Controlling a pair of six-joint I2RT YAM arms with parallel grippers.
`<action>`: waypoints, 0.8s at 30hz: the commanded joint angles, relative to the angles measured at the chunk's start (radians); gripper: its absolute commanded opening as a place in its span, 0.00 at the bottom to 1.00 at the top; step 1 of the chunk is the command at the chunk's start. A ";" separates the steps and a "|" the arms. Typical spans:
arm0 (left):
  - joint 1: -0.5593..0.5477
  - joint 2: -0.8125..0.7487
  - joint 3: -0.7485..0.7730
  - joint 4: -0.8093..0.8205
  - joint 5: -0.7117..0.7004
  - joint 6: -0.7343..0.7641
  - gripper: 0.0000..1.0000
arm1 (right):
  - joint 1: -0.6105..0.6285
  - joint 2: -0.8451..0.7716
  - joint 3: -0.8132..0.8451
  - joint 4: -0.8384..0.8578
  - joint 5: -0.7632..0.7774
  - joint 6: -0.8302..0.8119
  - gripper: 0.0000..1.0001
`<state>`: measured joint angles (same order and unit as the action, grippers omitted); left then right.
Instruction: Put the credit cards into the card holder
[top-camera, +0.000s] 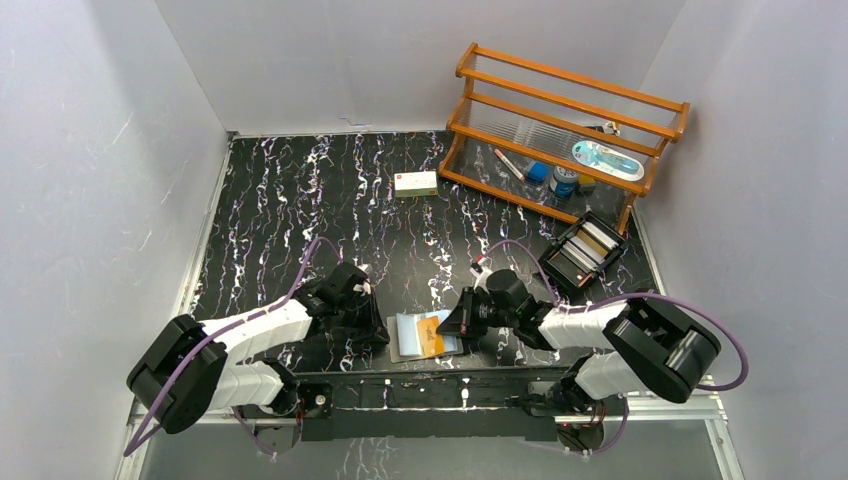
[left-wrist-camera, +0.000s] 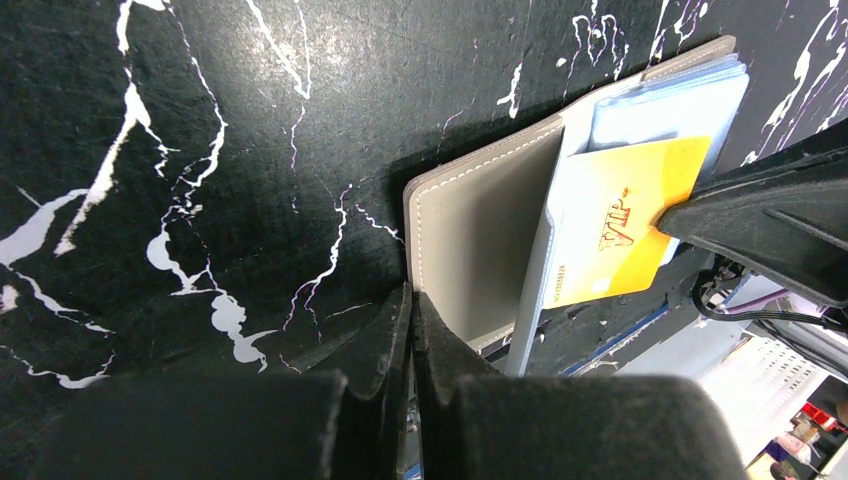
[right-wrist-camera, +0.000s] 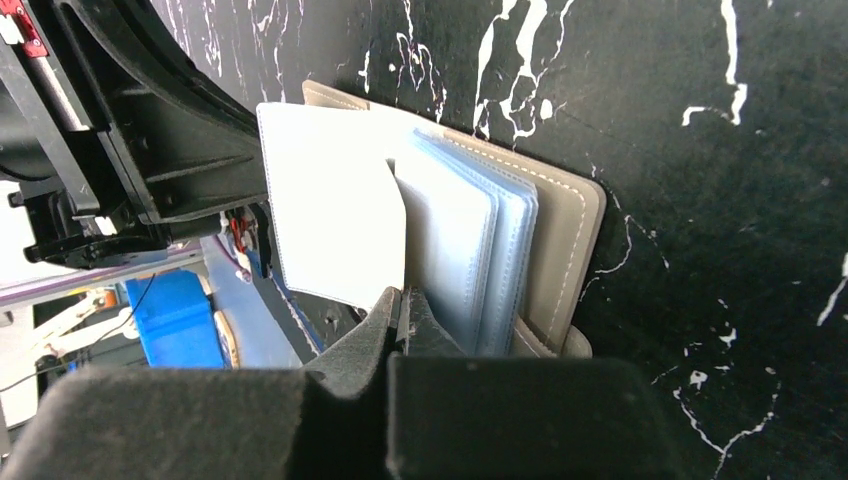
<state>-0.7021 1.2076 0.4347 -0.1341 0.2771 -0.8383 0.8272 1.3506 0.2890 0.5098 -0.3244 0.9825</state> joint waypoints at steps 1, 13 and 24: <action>0.004 0.017 -0.002 -0.021 0.000 0.007 0.00 | 0.007 0.015 -0.029 0.145 -0.030 0.036 0.00; 0.005 0.018 0.000 -0.024 0.000 0.010 0.00 | 0.007 0.105 -0.025 0.292 -0.046 0.036 0.00; 0.004 0.024 0.013 -0.034 -0.011 0.010 0.00 | 0.007 0.181 0.032 0.380 -0.134 0.061 0.00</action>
<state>-0.6994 1.2190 0.4374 -0.1268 0.2813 -0.8379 0.8280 1.5513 0.2760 0.8417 -0.4248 1.0496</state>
